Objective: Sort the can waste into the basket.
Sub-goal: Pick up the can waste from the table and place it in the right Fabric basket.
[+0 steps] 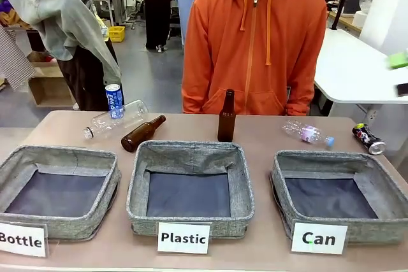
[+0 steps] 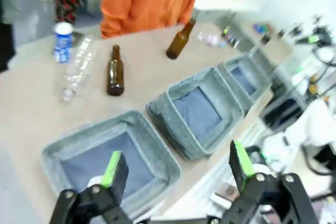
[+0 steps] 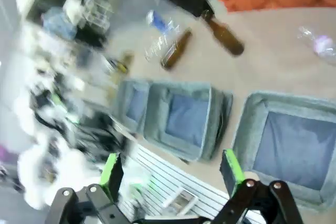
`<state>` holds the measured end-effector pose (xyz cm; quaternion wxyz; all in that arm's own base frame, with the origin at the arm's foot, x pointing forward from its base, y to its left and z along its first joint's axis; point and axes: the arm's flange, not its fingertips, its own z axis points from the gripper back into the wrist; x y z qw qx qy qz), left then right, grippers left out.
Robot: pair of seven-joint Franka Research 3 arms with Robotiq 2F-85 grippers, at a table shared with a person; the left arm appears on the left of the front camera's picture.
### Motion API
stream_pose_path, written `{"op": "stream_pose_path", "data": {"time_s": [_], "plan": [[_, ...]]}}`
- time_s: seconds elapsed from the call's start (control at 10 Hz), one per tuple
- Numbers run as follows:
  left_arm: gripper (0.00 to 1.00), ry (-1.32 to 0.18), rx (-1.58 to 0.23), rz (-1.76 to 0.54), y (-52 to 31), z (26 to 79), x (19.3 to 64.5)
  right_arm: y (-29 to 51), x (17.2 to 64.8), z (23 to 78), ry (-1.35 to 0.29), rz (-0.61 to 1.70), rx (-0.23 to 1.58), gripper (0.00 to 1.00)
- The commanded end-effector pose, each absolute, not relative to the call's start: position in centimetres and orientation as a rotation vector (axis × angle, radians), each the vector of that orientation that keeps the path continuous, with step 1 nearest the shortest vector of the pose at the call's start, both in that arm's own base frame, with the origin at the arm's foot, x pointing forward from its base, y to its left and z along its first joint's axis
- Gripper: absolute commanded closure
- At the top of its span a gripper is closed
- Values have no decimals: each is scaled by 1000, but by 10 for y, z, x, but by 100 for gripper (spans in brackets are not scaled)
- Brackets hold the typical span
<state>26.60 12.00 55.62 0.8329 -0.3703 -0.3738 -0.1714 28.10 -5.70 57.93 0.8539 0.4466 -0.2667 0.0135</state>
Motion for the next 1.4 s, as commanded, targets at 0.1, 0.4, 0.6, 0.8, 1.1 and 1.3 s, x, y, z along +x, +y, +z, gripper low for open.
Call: {"op": "stream_pose_path", "data": {"time_s": [0.1,0.4,0.6,0.8,1.1,1.3], "plan": [[0,-804,-1118,19,172,404,240,-129,261,495,-649,-246,1186,0],[0,-926,-1239,267,109,376,226,-186,270,451,-630,-439,1235,0],[0,-796,-1193,148,254,407,243,-211,275,480,-624,-430,1236,0],[0,-796,-1193,148,254,407,243,-211,275,480,-624,-430,1236,0],[0,-796,-1193,148,254,407,243,-211,275,480,-624,-430,1236,0],[0,-781,-1200,157,254,406,242,-211,275,480,-624,-430,1236,0]]}}
